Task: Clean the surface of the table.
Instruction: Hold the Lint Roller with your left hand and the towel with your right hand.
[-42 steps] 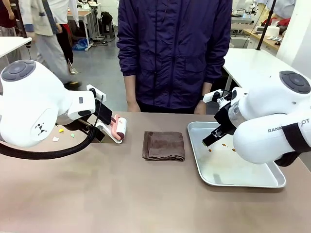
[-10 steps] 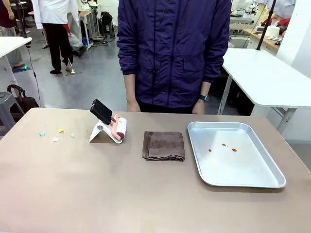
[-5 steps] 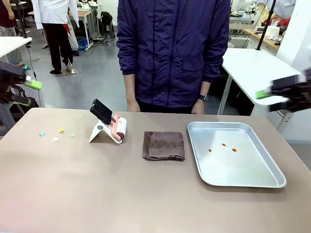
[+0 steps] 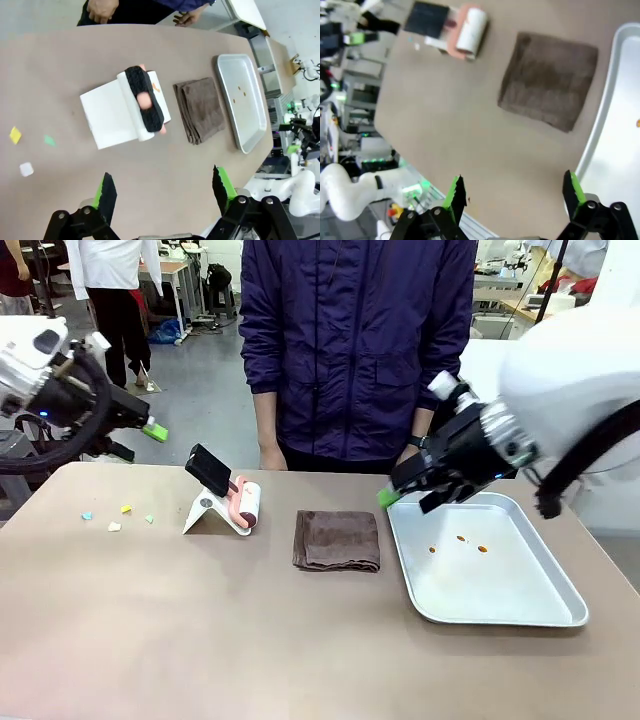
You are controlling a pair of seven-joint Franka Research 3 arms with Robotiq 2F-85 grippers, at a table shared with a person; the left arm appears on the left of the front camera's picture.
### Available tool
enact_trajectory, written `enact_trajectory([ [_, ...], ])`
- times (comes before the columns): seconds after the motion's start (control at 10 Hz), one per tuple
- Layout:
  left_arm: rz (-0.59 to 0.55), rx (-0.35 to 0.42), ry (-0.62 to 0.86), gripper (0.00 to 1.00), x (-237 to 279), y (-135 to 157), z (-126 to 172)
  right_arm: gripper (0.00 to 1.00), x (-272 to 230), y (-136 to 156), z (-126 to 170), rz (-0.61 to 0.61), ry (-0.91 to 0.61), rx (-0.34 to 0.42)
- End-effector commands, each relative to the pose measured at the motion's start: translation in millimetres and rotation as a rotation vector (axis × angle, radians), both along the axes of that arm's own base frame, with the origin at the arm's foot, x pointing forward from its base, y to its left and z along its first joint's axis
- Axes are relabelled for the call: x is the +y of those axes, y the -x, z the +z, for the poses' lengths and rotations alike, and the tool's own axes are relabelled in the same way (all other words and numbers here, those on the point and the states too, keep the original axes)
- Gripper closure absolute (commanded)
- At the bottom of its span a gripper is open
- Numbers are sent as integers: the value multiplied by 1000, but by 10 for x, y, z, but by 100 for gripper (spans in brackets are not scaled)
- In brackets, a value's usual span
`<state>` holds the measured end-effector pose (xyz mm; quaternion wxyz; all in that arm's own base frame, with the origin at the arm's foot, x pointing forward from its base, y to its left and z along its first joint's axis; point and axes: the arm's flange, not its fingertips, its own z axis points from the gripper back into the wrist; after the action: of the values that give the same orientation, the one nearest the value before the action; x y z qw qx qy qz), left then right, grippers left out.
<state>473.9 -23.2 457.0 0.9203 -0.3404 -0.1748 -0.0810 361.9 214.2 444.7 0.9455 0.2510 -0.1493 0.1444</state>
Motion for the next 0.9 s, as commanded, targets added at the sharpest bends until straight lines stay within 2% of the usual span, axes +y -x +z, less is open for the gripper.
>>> enact_trajectory([
  [0.0, 7, 20, -17, 0, -144, -127, -43, 0, 250, -232, -38, -38, 90, 143],
  [0.2, -8, 48, -27, 0, -261, -190, -148, 0, 332, -331, -163, -97, 83, 243],
  [0.3, 28, 79, -55, 0, -330, -209, -152, 0, 256, -384, -182, -182, 93, 245],
  [0.4, -24, 29, -16, 0, -260, -143, -172, 0, 271, -248, -335, -65, 103, 186],
  [0.7, -24, 29, -16, 0, -260, -143, -172, 0, 271, -248, -335, -65, 103, 186],
  [0.8, -13, 44, -22, 0, -288, -167, -200, 0, 304, -294, -317, -93, 99, 217],
])
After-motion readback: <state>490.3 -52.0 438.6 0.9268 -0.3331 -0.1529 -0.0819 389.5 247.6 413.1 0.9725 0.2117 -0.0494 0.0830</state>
